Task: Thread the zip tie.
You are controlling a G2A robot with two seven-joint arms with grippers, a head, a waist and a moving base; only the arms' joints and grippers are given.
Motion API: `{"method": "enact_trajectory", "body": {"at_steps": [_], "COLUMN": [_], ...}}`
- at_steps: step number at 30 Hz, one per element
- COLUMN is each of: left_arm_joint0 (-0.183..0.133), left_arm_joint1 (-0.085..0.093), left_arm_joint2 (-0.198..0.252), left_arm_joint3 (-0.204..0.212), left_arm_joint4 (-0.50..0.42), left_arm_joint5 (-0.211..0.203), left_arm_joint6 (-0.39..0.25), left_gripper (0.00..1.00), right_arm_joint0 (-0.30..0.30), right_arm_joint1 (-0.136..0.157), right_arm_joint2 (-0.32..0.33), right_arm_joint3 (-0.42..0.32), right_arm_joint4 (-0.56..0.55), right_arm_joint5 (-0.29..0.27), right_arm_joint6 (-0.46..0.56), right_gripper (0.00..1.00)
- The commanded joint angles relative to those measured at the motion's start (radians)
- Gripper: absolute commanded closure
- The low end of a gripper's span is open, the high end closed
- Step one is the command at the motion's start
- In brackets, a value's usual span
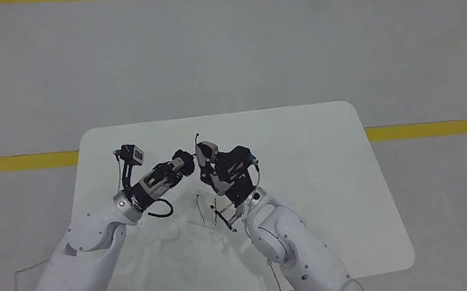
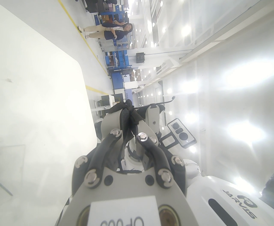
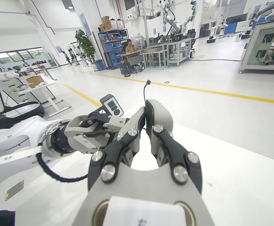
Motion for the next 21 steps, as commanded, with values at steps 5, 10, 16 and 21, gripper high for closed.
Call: {"method": "enact_trajectory", "body": {"at_steps": [5, 10, 16, 21], "left_arm_joint0": [0.0, 0.0, 0.0, 0.0], "left_arm_joint1": [0.0, 0.0, 0.0, 0.0], "left_arm_joint2": [0.0, 0.0, 0.0, 0.0], "left_arm_joint3": [0.0, 0.0, 0.0, 0.0], "left_arm_joint4": [0.0, 0.0, 0.0, 0.0], "left_arm_joint5": [0.0, 0.0, 0.0, 0.0], "left_arm_joint6": [0.0, 0.0, 0.0, 0.0], "left_gripper": [1.0, 1.0, 1.0, 1.0], "right_arm_joint0": [0.0, -0.002, -0.003, -0.005], "right_arm_joint1": [0.002, 0.003, 0.005, 0.005], "right_arm_joint2": [0.002, 0.004, 0.002, -0.001], "right_arm_joint3": [0.006, 0.012, 0.015, 0.015], "right_arm_joint4": [0.003, 0.007, 0.014, 0.04], "right_arm_joint5": [0.003, 0.005, 0.005, -0.005], "right_arm_joint6": [0.01, 0.02, 0.025, 0.008], "right_gripper": [1.0, 1.0, 1.0, 1.0]}}
